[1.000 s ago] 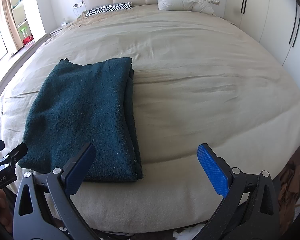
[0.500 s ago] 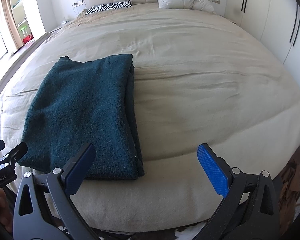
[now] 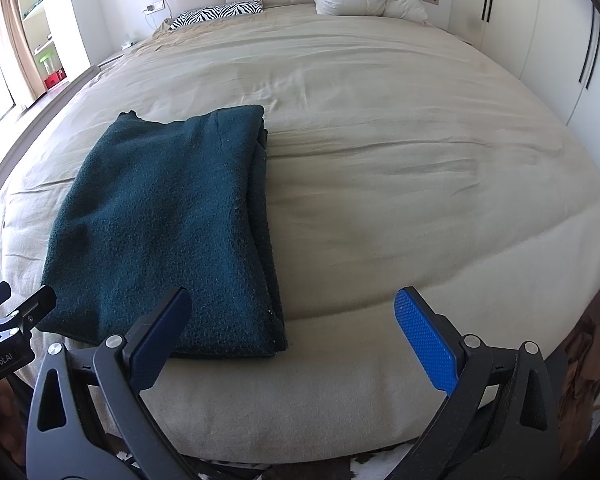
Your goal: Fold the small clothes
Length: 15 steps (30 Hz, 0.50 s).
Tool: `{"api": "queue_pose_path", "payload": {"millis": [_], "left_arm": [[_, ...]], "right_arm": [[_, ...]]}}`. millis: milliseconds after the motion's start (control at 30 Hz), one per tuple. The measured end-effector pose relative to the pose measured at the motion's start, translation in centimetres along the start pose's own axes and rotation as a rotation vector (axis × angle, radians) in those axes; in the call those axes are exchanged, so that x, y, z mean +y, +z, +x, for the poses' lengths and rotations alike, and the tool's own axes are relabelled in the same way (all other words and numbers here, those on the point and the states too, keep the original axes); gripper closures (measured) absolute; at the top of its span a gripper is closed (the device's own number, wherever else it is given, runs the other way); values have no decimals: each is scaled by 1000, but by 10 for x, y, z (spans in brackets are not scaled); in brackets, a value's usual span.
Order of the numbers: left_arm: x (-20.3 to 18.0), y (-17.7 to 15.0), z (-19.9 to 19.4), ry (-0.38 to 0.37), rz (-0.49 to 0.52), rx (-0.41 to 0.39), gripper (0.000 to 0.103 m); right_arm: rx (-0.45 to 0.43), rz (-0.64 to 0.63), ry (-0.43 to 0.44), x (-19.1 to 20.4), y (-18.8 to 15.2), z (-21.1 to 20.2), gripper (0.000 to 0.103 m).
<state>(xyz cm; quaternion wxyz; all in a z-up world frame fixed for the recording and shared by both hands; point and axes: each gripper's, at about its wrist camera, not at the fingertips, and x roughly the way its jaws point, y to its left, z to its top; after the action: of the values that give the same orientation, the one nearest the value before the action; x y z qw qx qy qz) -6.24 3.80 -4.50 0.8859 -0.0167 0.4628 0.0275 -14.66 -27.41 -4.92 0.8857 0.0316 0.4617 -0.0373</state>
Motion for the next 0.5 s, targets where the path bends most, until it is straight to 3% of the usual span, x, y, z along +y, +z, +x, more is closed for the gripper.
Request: {"api": "queue_pose_path", "payload": {"millis": [500], "left_arm": [[1,0,1,-1,2,1,0]], "right_arm": [[3,-1,2,1,-2,1,0]]}}
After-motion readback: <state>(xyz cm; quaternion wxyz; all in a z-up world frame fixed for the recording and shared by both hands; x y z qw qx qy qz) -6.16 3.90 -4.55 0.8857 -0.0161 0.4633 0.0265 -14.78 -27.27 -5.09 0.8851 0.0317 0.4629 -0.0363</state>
